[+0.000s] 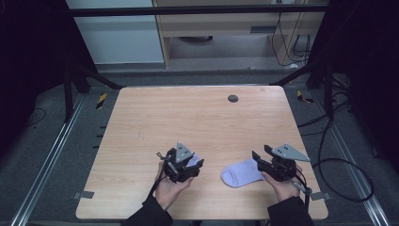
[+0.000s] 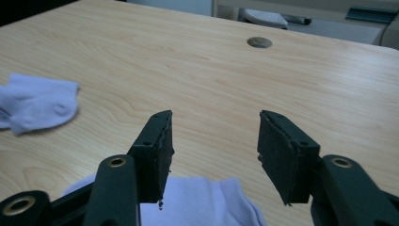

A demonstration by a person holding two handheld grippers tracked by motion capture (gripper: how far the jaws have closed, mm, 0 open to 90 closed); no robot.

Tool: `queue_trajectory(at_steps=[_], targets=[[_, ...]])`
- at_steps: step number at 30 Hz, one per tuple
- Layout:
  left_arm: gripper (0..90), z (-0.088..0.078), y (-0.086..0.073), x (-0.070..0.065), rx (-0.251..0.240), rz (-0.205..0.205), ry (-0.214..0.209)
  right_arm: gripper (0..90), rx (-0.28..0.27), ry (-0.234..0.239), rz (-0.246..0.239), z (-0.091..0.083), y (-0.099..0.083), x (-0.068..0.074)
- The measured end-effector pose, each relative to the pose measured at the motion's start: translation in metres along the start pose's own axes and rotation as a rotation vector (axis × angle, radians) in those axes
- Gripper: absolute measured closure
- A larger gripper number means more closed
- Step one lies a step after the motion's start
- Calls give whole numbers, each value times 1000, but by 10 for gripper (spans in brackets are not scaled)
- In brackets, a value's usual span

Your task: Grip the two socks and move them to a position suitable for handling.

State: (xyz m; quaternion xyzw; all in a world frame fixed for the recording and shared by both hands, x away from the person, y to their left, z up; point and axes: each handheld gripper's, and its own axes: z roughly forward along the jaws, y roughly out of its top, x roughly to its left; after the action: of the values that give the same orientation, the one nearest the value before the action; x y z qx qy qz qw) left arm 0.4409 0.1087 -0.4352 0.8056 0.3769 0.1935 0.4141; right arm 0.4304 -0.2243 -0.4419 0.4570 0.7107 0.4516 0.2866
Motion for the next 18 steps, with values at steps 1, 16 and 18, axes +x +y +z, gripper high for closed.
queue_trajectory(at_steps=[1,16,18], targets=[[522,-5,-2,5,-3,-3,10,450,1,12,0,1,3,2],[500,-44,-48,69,10,-81,125,452,36,128,-76,34,26,40],[500,-45,-53,73,17,-87,129,458,44,134,-88,41,28,47]])
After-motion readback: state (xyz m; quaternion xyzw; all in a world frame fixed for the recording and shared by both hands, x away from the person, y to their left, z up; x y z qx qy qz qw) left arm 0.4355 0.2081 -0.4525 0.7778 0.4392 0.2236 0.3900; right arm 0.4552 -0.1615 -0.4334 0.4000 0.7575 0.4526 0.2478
